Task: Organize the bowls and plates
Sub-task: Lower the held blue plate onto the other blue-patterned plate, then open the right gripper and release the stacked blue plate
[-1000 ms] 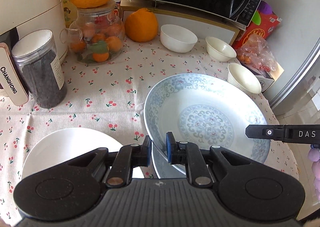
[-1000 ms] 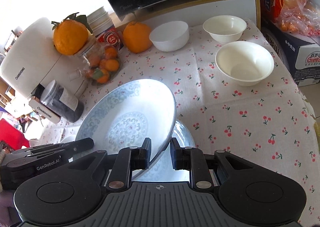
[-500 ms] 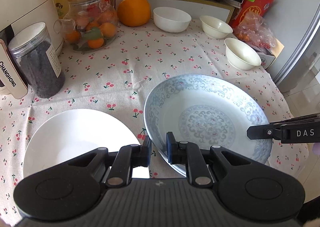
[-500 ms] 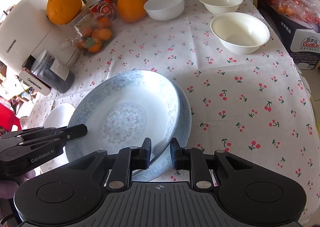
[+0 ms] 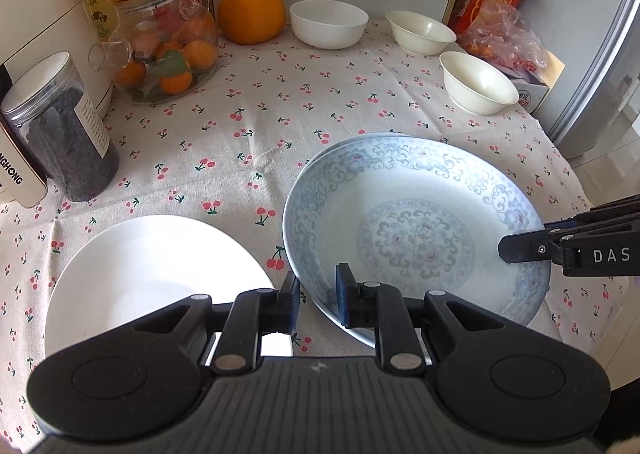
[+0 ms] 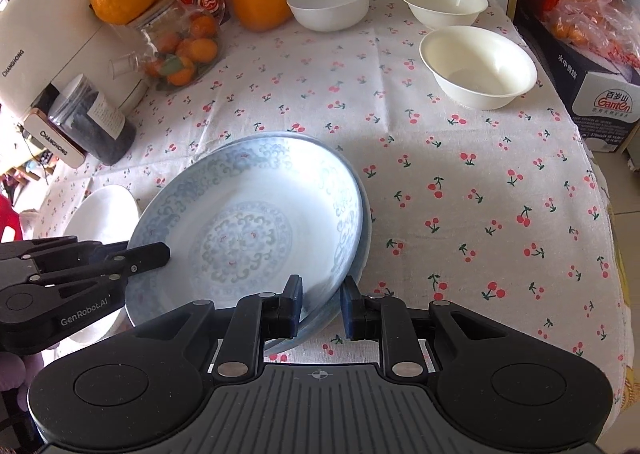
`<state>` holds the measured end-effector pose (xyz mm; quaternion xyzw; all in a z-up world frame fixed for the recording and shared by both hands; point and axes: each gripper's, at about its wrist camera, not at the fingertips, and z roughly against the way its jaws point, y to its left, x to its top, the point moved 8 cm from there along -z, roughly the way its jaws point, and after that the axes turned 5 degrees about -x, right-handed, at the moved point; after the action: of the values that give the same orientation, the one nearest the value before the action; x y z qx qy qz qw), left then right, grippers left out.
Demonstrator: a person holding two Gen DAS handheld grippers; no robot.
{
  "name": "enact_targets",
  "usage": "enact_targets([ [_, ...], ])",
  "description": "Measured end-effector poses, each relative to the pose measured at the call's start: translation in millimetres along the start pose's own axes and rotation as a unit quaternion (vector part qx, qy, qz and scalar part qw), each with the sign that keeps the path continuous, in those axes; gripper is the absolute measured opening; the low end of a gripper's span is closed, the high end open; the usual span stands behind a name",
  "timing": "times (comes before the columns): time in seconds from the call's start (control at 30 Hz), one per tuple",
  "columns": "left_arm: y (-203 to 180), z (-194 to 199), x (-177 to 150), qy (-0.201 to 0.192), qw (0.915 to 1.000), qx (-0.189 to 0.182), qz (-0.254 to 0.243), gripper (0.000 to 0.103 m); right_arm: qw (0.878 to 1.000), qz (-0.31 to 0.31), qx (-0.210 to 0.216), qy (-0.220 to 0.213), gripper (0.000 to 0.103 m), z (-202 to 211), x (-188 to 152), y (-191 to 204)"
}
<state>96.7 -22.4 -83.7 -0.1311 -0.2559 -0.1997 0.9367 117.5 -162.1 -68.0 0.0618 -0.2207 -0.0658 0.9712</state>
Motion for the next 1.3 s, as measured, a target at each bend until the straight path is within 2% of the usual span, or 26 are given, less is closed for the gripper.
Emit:
enact_targets([
  [0.67, -10, -2, -3, 0.007, 0.9974, 0.034, -0.063, 0.018, 0.997, 0.068, -0.044, 0.008, 0.024, -2, -3, 10],
  [1.13, -13, -1, -3, 0.008, 0.9959, 0.042, -0.08, 0.018, 0.989, 0.121, -0.083, 0.003, 0.025, 2, -4, 16],
  [1.3, -13, -2, -4, 0.011, 0.9961, 0.04, -0.079, 0.018, 0.988, 0.142, -0.063, -0.002, 0.025, 5, -6, 27],
])
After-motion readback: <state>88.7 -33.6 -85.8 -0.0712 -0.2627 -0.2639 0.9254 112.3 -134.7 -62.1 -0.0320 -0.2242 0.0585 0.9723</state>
